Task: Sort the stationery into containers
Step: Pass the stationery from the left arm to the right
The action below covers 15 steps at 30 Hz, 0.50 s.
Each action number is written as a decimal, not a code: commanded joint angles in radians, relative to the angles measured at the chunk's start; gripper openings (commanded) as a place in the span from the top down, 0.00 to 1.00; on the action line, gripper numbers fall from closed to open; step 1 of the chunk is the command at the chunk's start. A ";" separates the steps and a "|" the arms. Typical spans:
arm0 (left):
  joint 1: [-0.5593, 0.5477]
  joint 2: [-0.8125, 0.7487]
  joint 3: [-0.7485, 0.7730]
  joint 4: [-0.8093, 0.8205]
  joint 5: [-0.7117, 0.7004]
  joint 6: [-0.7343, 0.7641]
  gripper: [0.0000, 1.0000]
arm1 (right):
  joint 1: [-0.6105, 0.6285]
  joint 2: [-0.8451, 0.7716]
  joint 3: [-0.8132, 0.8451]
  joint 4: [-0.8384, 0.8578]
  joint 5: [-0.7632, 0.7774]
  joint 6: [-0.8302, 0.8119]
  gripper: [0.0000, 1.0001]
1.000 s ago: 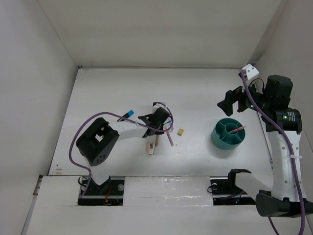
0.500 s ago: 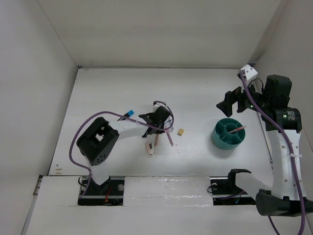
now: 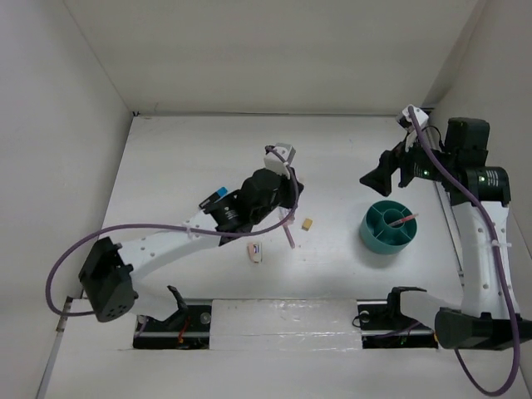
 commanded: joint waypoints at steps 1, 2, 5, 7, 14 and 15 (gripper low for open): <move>-0.011 -0.088 -0.063 0.267 0.067 0.101 1.00 | 0.005 0.069 0.125 -0.077 -0.137 -0.031 0.02; -0.011 -0.101 -0.076 0.308 0.087 0.117 1.00 | 0.005 0.108 0.151 -0.121 -0.147 -0.040 0.04; -0.022 -0.122 -0.104 0.421 0.177 0.203 1.00 | 0.029 0.134 0.229 -0.163 -0.170 -0.049 0.05; -0.043 -0.122 -0.104 0.450 0.203 0.278 1.00 | 0.029 0.146 0.251 -0.174 -0.193 -0.049 0.05; -0.205 -0.087 -0.104 0.501 0.049 0.506 1.00 | 0.049 0.156 0.260 -0.195 -0.193 -0.037 0.15; -0.214 -0.069 -0.088 0.501 0.039 0.520 1.00 | 0.049 0.156 0.251 -0.195 -0.193 -0.025 0.17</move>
